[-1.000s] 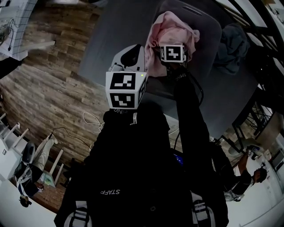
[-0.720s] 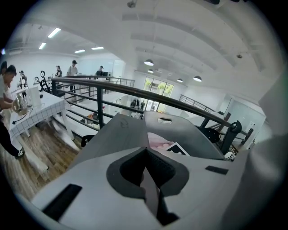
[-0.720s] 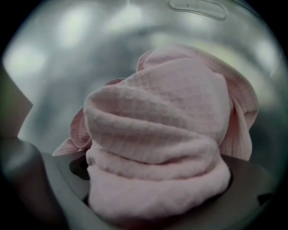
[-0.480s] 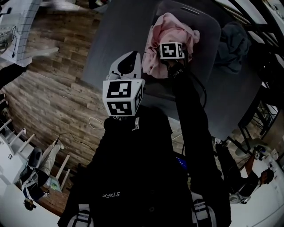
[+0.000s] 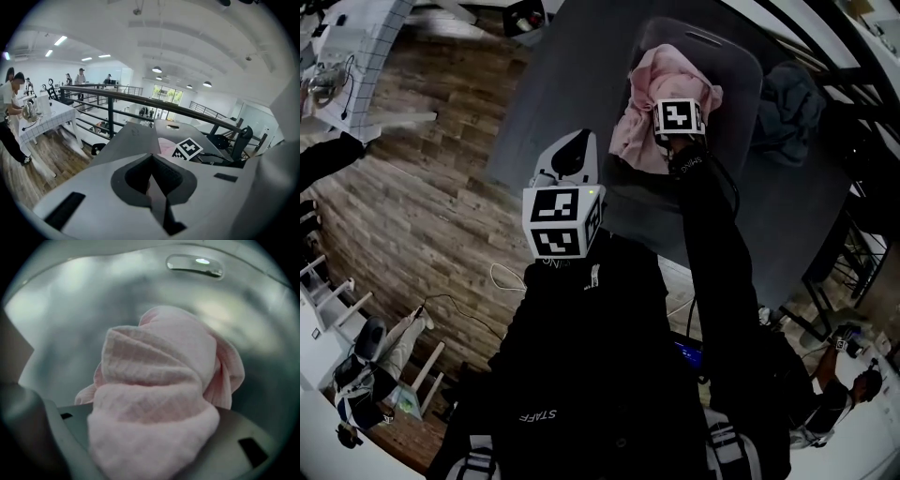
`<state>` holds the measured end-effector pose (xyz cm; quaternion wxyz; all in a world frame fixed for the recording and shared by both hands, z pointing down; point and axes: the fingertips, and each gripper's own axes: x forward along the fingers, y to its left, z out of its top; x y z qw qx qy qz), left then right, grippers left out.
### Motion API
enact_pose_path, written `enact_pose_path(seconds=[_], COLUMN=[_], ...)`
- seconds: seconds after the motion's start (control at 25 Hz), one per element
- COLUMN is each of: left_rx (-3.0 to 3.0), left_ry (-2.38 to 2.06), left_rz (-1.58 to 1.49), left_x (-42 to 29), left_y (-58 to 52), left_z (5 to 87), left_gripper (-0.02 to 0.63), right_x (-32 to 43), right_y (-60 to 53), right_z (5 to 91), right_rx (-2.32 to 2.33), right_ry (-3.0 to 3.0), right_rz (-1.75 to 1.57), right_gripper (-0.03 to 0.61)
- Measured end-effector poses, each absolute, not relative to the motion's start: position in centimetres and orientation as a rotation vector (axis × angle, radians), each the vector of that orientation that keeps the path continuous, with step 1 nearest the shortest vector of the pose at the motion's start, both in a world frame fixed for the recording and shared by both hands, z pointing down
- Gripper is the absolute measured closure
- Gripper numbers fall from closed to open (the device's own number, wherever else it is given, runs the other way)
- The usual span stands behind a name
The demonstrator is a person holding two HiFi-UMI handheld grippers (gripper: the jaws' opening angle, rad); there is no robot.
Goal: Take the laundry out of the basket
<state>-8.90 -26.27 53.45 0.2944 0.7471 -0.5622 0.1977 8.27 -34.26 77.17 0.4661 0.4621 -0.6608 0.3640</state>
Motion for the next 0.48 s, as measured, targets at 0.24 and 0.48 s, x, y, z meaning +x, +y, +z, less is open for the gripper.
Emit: enact_pose_path(seconds=[0.24, 0.48], left_rx=[2.015, 2.079], left_ry=[-1.526, -1.538], left_rz=[0.475, 0.426], left_x=[-10.7, -10.5], left_y=[-25.9, -24.7], left_z=[51.2, 47.6], left_gripper=[0.612, 0.612], right_x=[7.0, 6.1], right_y=[-34.0, -33.3], right_z=[71.1, 61.3], right_rx=[1.196, 1.31], right_ry=[-1.733, -1.879], right_rz=[0.866, 0.72], right_gripper=[0.284, 0.284])
